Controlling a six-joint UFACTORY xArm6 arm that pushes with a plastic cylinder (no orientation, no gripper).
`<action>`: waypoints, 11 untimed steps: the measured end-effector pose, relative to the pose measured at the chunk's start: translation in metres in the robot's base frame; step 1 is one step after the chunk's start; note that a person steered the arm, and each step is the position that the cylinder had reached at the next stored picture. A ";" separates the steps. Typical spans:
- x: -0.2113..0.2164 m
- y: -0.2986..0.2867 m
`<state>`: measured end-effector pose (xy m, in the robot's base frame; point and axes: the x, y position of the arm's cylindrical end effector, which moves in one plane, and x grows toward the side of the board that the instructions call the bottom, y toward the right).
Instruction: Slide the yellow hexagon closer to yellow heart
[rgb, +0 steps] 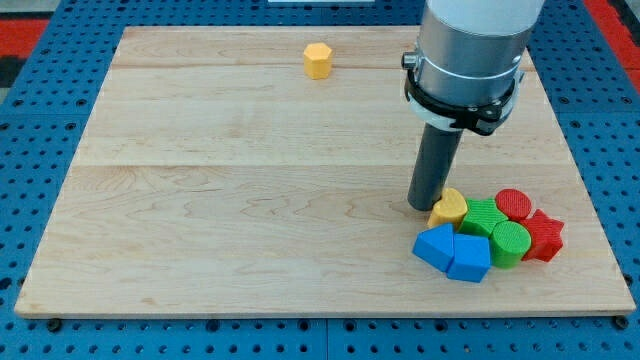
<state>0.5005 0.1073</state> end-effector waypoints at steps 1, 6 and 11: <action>-0.013 -0.014; -0.229 -0.176; -0.246 -0.096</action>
<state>0.2543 0.0114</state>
